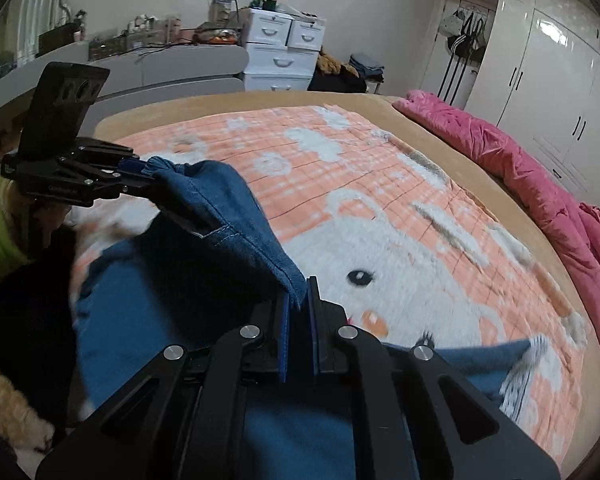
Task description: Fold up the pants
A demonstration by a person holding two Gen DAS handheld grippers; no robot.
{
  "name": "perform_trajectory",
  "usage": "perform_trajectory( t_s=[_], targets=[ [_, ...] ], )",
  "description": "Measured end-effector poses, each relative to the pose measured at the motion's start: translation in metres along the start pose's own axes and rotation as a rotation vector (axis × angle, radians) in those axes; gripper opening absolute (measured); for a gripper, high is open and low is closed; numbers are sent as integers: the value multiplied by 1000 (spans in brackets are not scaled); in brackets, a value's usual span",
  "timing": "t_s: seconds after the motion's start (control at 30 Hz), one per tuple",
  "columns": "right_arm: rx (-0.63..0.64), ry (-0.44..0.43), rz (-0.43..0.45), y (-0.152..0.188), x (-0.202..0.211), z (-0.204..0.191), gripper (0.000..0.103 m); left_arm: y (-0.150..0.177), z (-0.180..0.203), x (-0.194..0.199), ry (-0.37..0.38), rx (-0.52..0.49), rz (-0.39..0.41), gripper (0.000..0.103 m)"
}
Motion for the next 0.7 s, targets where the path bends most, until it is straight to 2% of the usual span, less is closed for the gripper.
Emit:
perform_trajectory(
  t_s=[0.1, 0.17, 0.27, 0.47, 0.57, 0.7],
  targets=[
    [-28, -27, 17, 10, 18, -22, 7, 18, 13, 18, 33, -34, -8, 21],
    [-35, -49, 11, 19, 26, -41, 7, 31, 16, 20, 24, -52, -43, 21],
    [-37, -82, -11, 33, 30, -68, 7, 56, 21, 24, -47, -98, -103, 21],
    [-65, -134, -61, 58, 20, -114, 7, 92, 19, 33, -91, -100, -154, 22],
    [-101, -153, -73, 68, 10, -127, 7, 103, 12, 33, -144, -88, -174, 24],
    [-167, -164, -85, 79, -4, -142, 10, 101, 10, 30, -199, -54, -182, 26]
  ],
)
Point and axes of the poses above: each gripper's, at about its wrist camera, not at the fingertips, and x roughly against the way its jaws point, z to its right, y to its underside, the point moved 4 cm from there along -x, roughly the way its jaws point, and after that the axes turned 15 degrees about x, right-handed, at the moved point
